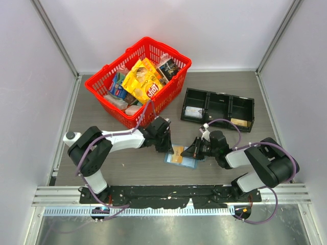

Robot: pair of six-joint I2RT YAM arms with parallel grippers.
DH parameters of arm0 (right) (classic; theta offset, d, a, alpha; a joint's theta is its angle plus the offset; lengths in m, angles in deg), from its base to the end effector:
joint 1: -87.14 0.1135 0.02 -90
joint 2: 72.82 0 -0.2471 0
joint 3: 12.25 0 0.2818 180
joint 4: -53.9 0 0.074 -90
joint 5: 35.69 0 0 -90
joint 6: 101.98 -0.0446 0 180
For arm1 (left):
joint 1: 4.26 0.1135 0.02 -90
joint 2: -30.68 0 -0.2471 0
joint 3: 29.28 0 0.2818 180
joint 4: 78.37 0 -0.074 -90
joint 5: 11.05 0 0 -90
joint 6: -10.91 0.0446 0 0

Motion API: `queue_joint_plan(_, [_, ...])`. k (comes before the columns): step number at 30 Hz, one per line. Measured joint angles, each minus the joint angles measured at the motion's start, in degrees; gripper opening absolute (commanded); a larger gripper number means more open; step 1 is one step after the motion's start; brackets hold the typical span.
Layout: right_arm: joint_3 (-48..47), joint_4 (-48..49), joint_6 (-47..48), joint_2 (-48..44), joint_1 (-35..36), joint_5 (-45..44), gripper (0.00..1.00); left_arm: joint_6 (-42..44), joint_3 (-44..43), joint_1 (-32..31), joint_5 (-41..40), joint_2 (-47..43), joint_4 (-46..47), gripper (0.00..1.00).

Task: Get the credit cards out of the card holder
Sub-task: Remove the credit card from the card holder.

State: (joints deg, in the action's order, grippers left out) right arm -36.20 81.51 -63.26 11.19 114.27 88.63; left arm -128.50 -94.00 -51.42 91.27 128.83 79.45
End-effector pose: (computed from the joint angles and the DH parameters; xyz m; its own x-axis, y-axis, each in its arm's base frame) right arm 0.1918 0.1265 0.0556 -0.9229 0.2512 -0.2918 -0.1279 0.5150 0.8476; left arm 0.2355 -0.2680 0.1058 -0.9713 -0.0437 -0.2338 0.0933 0.8342 -0.5435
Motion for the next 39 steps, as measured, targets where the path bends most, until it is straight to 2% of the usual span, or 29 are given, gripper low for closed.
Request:
queue_joint_plan(17, [0.98, -0.92, -0.55, -1.9, -1.99, 0.31, 0.01, -1.11, 0.11, 0.09, 0.28, 0.48, 0.52, 0.0])
queue_joint_plan(19, [0.98, -1.36, -0.5, -2.03, -2.1, 0.28, 0.07, -1.16, 0.13, 0.13, 0.33, 0.48, 0.55, 0.0])
queue_joint_plan(20, [0.96, -1.55, -0.48, -2.05, -2.14, 0.28, 0.16, -1.16, 0.13, 0.15, 0.37, 0.48, 0.57, 0.0])
queue_joint_plan(22, [0.96, -1.95, -0.44, -2.05, -2.14, 0.28, 0.23, -1.18, 0.15, 0.17, 0.46, 0.52, 0.66, 0.0])
queue_joint_plan(28, [0.42, -2.21, -0.07, -1.73, -2.21, 0.44, 0.24, -1.18, 0.17, 0.31, 0.9, 0.66, 0.83, 0.0])
queue_joint_plan(32, [-0.24, -1.64, -0.09, -0.26, -2.23, 0.68, 0.2, -1.2, 0.17, 0.31, 1.07, 0.79, 1.01, 0.0])
queue_joint_plan(37, [-0.35, -0.79, -0.04, 0.9, -2.25, 0.76, 0.02, -1.2, 0.17, 0.31, 1.25, 0.9, 1.18, 0.0])
queue_joint_plan(39, [-0.35, -0.57, -0.2, 0.9, -2.25, 0.96, 0.01, -1.22, 0.28, 0.33, 1.27, 0.92, 1.38, 0.0])
